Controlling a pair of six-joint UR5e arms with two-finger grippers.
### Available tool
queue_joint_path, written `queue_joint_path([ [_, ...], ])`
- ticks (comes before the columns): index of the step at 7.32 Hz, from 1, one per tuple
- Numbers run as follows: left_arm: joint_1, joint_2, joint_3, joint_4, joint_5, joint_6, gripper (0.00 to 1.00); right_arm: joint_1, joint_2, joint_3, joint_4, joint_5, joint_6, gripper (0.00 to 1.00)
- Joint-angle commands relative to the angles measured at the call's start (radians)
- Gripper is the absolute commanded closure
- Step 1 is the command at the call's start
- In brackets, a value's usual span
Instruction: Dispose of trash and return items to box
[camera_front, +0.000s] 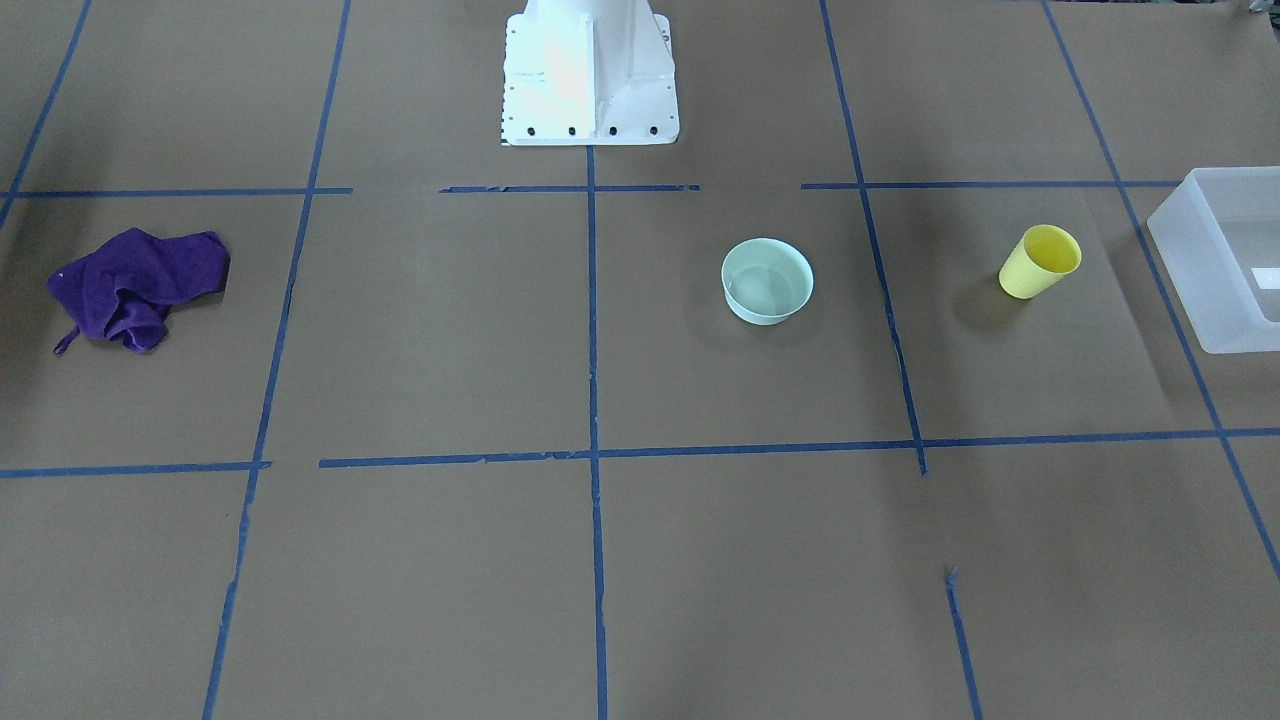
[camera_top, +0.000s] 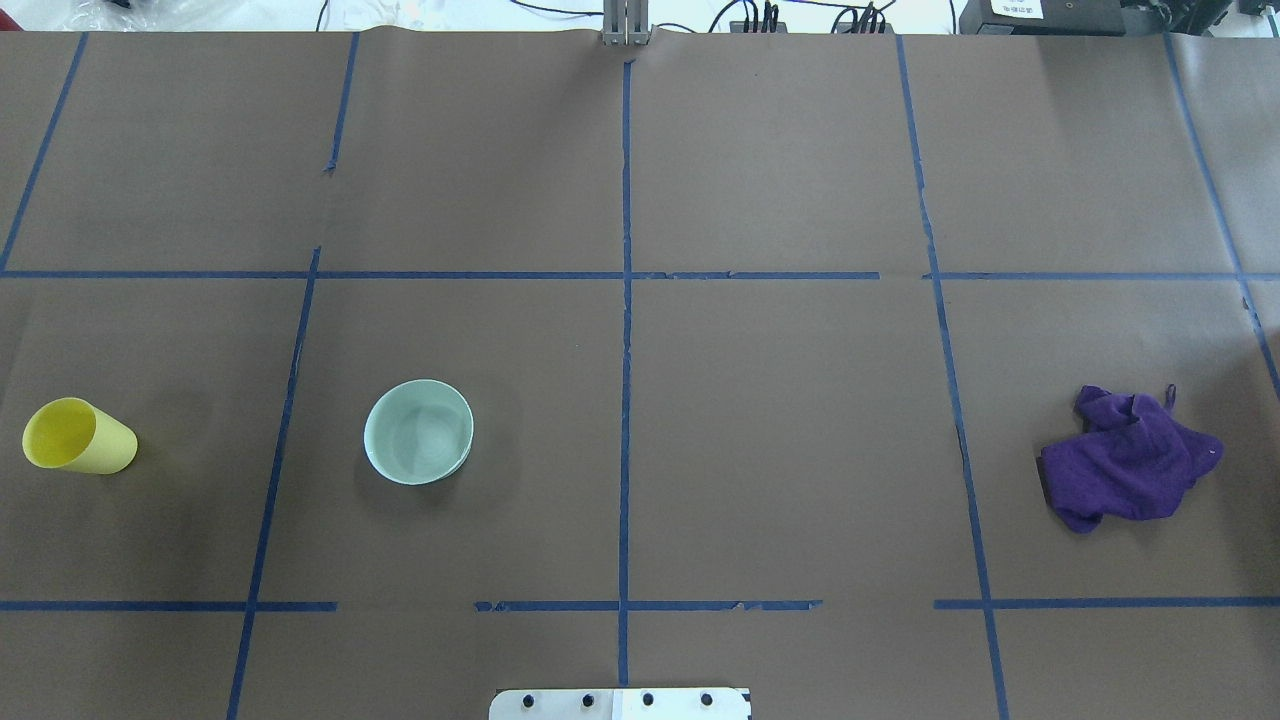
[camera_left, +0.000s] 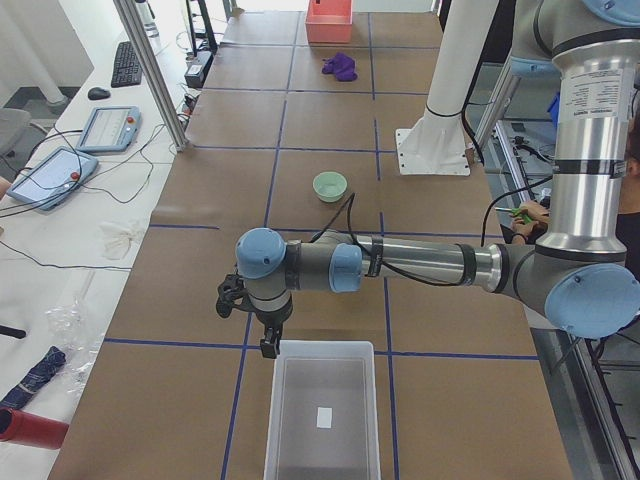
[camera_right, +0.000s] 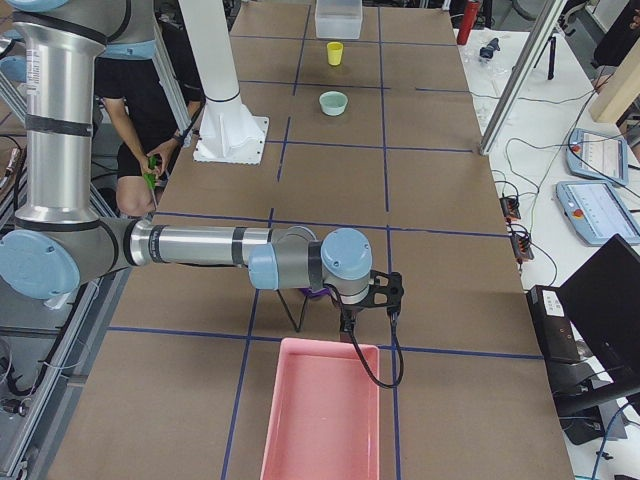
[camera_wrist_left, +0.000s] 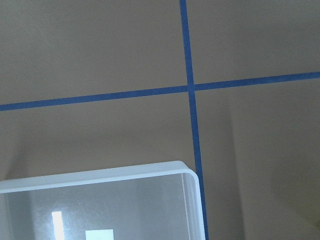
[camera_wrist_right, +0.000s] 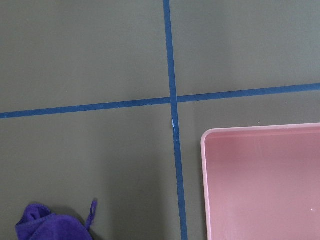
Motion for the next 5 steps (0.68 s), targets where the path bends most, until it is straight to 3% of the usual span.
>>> queue_joint_path([
  [1,0.000,-0.008,-0.037,0.000,0.000,-0.009,0.00,0.000,0.004,0.003,0.002,0.001,0.003,0.00],
  [3,0.003,-0.011,-0.102,-0.002,-0.015,-0.084,0.00,0.000,0.003,0.011,0.003,0.001,0.011,0.00],
  [5,0.079,0.031,-0.169,-0.027,-0.020,-0.212,0.00,0.000,0.006,0.014,0.003,0.004,0.014,0.00],
])
